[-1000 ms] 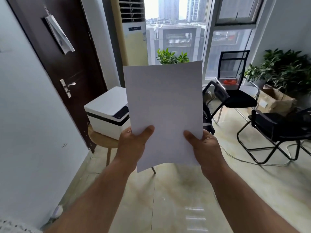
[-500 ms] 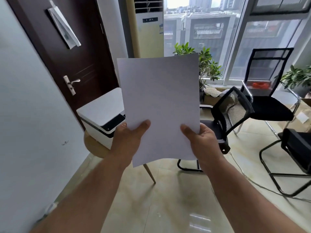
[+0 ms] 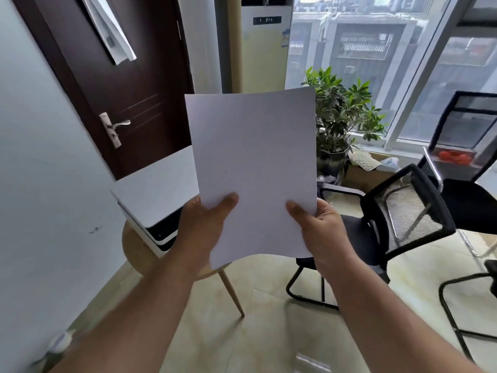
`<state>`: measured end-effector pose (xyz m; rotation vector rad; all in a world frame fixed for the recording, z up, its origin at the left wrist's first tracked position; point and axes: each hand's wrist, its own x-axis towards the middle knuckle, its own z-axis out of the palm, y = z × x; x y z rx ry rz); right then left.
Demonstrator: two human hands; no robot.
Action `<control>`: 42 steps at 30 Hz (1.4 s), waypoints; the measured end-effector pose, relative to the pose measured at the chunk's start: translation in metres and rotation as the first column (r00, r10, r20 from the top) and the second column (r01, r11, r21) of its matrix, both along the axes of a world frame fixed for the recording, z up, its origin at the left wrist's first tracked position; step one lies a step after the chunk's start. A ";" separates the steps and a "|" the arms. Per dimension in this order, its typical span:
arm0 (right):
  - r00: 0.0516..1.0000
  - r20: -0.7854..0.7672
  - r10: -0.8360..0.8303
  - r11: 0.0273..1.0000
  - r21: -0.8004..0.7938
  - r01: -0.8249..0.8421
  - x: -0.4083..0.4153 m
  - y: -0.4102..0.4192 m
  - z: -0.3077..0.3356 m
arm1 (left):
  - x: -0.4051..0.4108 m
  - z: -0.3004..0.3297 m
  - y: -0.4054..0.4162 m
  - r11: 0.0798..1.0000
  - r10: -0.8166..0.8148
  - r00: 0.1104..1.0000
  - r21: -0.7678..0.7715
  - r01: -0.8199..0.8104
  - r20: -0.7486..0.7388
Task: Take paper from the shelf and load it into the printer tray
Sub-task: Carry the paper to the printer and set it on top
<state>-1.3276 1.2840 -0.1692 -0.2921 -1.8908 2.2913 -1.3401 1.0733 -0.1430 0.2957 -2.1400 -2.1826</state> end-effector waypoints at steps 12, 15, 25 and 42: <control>0.975 0.004 0.223 0.974 0.030 -0.223 -0.124 0.042 0.001 | -0.071 0.005 0.047 0.972 0.226 0.973 -0.059 -0.229 -0.049; 0.957 0.009 0.290 0.956 0.039 -0.290 -0.149 0.051 0.003 | -0.084 0.005 0.059 0.955 0.291 0.955 -0.044 -0.294 -0.052; 0.883 0.062 0.464 0.883 0.046 -0.467 -0.213 0.014 -0.012 | -0.115 -0.009 0.034 0.890 0.447 0.892 -0.064 -0.451 -0.068; 0.813 0.199 0.547 0.809 0.126 -0.575 -0.302 -0.088 -0.038 | -0.189 -0.065 -0.065 0.842 0.538 0.840 -0.002 -0.539 0.068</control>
